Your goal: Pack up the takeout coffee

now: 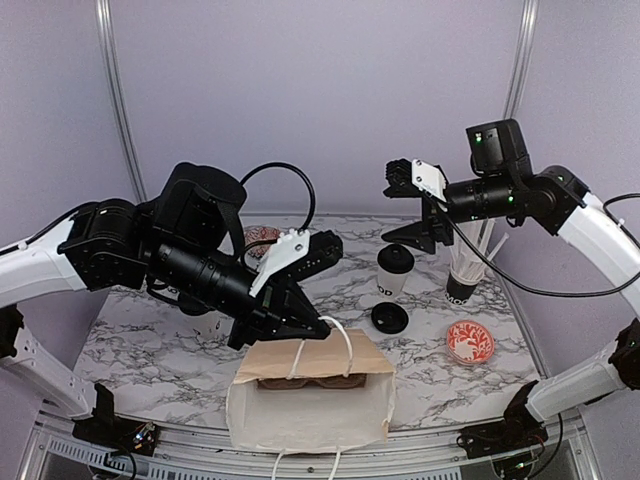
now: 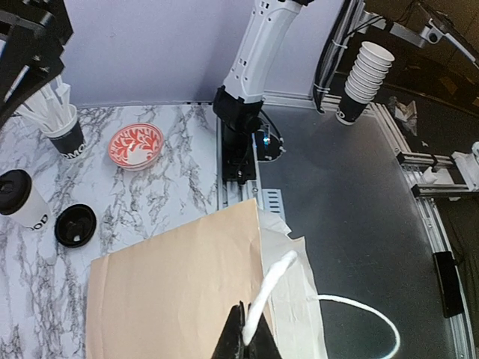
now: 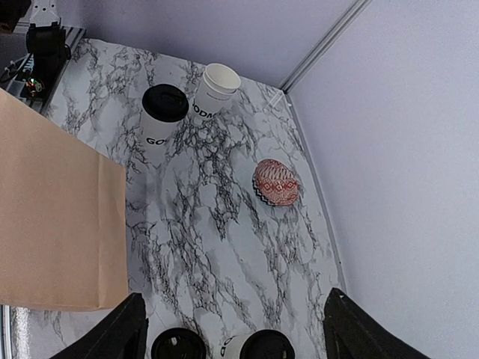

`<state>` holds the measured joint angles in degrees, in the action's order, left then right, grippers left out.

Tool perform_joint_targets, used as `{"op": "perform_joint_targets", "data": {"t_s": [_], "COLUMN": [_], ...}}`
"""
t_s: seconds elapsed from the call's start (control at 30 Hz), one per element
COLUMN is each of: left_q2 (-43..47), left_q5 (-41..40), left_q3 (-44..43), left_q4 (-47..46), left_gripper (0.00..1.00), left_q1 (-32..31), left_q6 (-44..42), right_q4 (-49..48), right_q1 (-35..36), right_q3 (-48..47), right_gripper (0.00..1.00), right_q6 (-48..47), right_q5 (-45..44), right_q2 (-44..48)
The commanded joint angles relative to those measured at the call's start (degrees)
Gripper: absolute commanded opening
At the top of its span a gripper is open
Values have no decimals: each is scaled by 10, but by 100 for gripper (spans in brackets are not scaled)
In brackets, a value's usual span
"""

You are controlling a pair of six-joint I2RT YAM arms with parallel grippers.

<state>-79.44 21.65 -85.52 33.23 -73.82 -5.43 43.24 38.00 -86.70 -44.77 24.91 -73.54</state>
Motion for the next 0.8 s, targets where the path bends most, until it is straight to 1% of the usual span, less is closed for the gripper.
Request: {"op": "perform_joint_targets", "data": {"t_s": [0.0,0.07,0.17,0.27,0.4,0.57,0.67,0.73,0.77], "left_q2": [-3,-15,-34,-60,-91,-106,-102,-98,-95], "left_q5": [-119,-150,-147,-143,-148,-139,-143,-146,-146], "left_q3": [-55,-77,-107,-126,-137,-135,-134,-132,-130], "left_q4": [12,16,18,26,34,35,35,34,35], "left_gripper": [0,0,0,0,0,0,7,24,33], "left_q1": [21,54,112,160,200,224,226,227,227], "left_q6": [-41,-49,-55,-55,-58,-51,-45,-38,-34], "right_q4": [-24,-34,-24,6,51,121,166,195,210], "right_q1": [-6,-6,-6,-17,-66,-111,-130,-139,-144], "right_q3": [6,8,-11,-61,-130,-202,-247,-272,-280], "right_gripper": [78,77,73,70,68,68,72,76,80], "right_q6": [12,19,34,53,84,79,75,74,74], "right_q5": [-35,-69,-129,-158,-138,-118,-116,-114,-113], "right_q2": [4,-6,-42,-92,-167,-256,-307,-340,-352]}}
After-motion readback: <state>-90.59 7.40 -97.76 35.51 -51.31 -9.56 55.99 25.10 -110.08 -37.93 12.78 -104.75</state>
